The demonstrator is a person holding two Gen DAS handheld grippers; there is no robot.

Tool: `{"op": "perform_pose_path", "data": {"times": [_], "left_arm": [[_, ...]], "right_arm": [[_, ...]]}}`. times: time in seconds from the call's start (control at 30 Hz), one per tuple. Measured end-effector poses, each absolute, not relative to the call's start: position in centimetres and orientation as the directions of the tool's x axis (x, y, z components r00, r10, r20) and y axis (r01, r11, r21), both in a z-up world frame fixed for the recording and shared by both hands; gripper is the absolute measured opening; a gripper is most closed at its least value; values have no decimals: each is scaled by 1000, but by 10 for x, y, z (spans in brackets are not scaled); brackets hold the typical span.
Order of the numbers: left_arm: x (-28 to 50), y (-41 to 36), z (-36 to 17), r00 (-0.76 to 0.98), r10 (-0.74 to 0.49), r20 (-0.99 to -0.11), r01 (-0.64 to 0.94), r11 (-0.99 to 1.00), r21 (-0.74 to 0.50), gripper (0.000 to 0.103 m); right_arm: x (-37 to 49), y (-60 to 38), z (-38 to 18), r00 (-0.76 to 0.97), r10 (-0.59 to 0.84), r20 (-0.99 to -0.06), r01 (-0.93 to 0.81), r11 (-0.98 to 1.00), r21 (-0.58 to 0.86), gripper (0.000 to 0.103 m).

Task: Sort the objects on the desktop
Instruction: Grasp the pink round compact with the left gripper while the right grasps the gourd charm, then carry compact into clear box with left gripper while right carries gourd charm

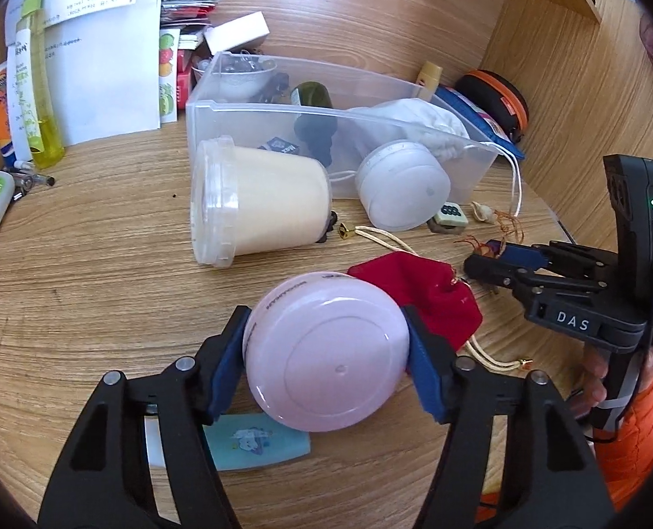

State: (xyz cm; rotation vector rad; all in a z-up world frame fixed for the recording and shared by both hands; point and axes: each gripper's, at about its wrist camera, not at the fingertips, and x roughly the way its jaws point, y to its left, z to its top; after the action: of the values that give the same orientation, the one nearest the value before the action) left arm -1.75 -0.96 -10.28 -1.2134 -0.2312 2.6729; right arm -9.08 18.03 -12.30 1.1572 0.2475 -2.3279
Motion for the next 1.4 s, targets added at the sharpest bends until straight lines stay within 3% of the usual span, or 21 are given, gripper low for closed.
{"op": "perform_pose_path", "data": {"times": [0.07,0.93,1.07,1.4], "left_arm": [[-18,-11,-102,-648,231,-726,-101,-970,-219,65],[-29,-52,-41,-792,165,-588,-19,-969,-247,65],[-36,-57,-31,-802,201,-562,-43,-959,-282,65],[-59,-57,-8,-833,167,-527,-45,-971,-236,65]], "right_arm": [[-91,181,-122,-493,-379,-783,535,-842,71,18],[-97,216,-31,-663,-449,-599,529,-847,49,18],[-106,215,-15,-668,-471,-577,549,-835,46,18],[-125,184,12,-677,-509,-532,605,-797,-7,18]]}}
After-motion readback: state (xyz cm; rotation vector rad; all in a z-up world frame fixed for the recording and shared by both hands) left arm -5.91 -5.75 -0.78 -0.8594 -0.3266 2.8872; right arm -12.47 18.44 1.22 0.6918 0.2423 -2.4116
